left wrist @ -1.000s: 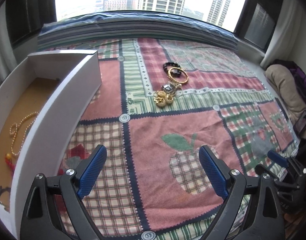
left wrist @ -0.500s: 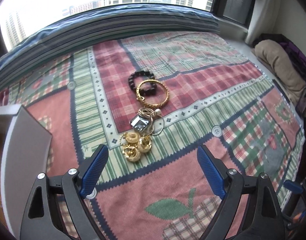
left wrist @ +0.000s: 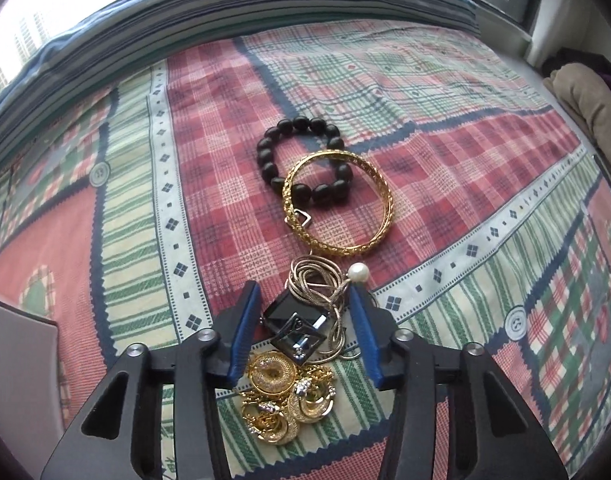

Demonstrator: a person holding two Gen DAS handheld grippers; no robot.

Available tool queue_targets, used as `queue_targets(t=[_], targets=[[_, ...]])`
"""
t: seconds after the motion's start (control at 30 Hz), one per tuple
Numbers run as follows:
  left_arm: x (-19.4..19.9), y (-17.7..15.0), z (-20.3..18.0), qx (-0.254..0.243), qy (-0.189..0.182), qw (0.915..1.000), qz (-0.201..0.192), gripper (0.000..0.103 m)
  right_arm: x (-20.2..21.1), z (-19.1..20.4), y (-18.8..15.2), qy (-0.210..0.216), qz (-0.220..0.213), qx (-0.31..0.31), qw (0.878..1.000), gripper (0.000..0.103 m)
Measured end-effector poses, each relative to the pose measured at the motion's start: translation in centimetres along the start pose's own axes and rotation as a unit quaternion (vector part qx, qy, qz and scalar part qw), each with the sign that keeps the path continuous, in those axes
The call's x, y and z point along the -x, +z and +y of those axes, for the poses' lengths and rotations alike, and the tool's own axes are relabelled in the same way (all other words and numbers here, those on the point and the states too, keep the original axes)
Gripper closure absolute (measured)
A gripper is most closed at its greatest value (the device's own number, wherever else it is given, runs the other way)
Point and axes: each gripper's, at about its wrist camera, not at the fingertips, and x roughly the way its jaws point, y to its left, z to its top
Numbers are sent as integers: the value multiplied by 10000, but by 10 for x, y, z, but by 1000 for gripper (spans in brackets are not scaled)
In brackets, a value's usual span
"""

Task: Organize jewelry
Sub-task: 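Grasp the silver keychain with rings using the left gripper, then lift the keychain with the left gripper while the right gripper grasps the gold pendant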

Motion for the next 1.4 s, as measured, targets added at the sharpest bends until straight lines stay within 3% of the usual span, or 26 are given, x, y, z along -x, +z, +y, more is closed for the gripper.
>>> queue_targets(t=[0.07,0.13,0.17,0.4,0.63,0.87,1.0,1.13,1.33,1.37,1.4], targets=[[2,-1,3,74,-135,9999,-18,74,-1,-2,1,-9,1,-22,10000,33],[8,0,9,229,-257,9993,-111,98,-2,-3,1,-9,-4,-41,10000,33],[13,1,11,321,-342,9988,-137,99,-2,-3,1,-6,-7,-43,10000,33],[79,1,25,762,-748,9911,-795,101,5,-1,1,-2,-78,-35,10000,33],[157,-21,35,935,-916,9838,-1225,101,13,5,1,35,-164,11,9999,33],[213,-64,44,1072,-974,9817,-1239,101,24,12,-1,32,-241,65,9997,33],[207,-106,51,1190,-898,9841,-964,101,29,17,-3,46,-273,118,9995,33],[176,-149,69,1546,-753,9837,-516,101,33,27,-6,79,-255,217,9994,33],[145,-188,88,1771,-531,9823,-288,99,37,44,-10,136,-212,405,9989,33],[143,-192,89,1767,-422,9830,-257,92,37,47,-11,140,-193,428,9988,33],[143,-195,91,1772,-371,9832,-249,78,37,49,-11,151,-172,440,9988,33]])
